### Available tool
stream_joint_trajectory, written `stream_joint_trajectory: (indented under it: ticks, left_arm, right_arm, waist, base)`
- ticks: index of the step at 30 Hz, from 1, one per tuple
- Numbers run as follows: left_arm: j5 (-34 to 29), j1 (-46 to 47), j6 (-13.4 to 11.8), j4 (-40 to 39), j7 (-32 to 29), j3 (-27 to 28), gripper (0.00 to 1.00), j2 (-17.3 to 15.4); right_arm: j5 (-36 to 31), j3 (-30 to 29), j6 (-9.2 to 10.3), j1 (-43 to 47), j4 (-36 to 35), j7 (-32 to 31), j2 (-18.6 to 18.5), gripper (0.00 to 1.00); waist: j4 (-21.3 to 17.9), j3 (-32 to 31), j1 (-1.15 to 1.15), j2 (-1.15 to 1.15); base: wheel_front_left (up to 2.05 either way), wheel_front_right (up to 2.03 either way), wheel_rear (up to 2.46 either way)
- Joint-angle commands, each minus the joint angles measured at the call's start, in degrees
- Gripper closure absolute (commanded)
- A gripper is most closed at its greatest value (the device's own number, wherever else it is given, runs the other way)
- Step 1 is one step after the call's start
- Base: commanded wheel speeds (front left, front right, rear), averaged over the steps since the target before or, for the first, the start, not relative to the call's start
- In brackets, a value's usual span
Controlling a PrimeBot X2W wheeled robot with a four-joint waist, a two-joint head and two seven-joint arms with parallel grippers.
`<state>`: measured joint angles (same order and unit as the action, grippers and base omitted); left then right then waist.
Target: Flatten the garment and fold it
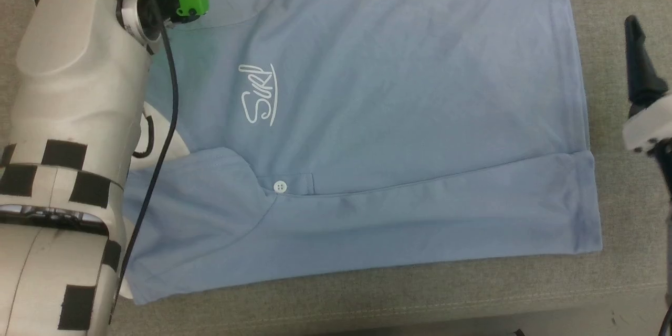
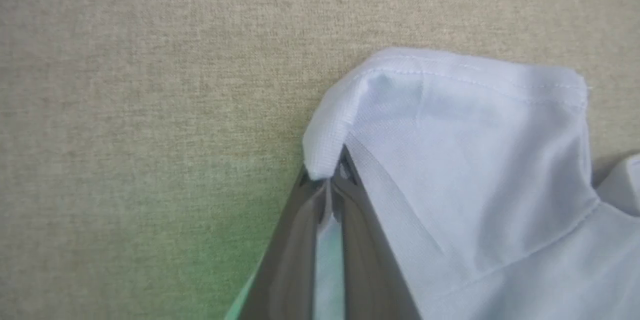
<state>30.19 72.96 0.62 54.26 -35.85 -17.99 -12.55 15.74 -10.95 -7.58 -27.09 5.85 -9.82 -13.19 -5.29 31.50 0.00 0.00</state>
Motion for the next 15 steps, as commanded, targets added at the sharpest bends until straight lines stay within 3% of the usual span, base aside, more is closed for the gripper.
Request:
stream_joint_trajectory:
  ticks: [1, 9, 15]
  left_arm:
    - [0.5, -1.6, 0.7, -0.3, 0.4, 0.2, 1.0, 0.2]
    - [1.2, -1.4, 1.5, -4.2, 0.5, 0.3, 1.0, -1.1]
    - [2.2, -0.8, 1.7, -8.5, 0.4, 0.3, 1.0, -0.2]
  right_arm:
    - [-0.8, 0.4, 0.09, -2.4, -0.6, -2.6, -0.9, 0.0]
    - [-3.8, 8.3, 0.09, -15.5, 2.1, -28.9, -7.1, 0.0]
    - [-5.9, 11.3, 0.09, -23.9, 7.5, -39.6, -8.9, 0.0]
  waist:
    - [0.5, -0.6, 0.0, 0.0]
    - [2.5, -0.3, 0.0, 0.0]
    - [5.4, 2.2, 0.0, 0.0]
  base:
    - [0.0, 0.0, 0.0]
    - [0.0, 0.0, 0.0]
    - [0.0, 0.0, 0.0]
